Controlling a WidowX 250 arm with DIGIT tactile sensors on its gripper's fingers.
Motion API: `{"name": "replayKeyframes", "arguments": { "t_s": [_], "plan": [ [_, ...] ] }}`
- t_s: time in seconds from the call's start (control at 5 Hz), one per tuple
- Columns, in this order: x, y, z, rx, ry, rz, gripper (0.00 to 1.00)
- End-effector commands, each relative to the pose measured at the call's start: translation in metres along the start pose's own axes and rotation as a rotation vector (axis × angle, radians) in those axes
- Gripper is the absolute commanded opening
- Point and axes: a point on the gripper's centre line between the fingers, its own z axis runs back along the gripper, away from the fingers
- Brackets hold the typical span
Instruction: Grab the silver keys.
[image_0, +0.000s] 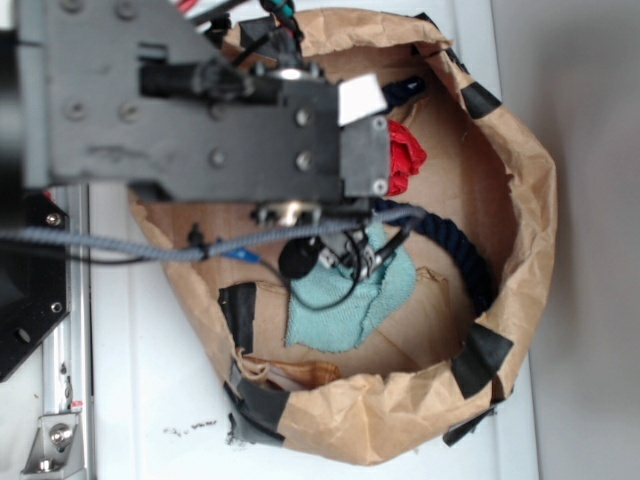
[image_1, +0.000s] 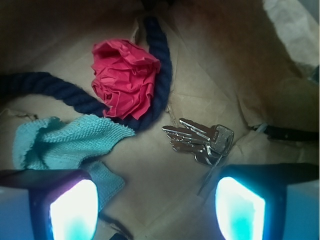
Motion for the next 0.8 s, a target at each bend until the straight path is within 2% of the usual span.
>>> {"name": "replayKeyframes", "arguments": {
  "t_s": [0.0, 0.2, 0.6],
  "plan": [
    [0.0157, 0.0210, -0.0139, 0.066, 0.047, 0.211, 1.00],
    [0.0174, 0.0233, -0.0208, 0.057, 0.038, 0.272, 1.00],
    [0.0170, 0.0270, -0.0198, 0.053, 0.015, 0.266, 1.00]
  ]
}}
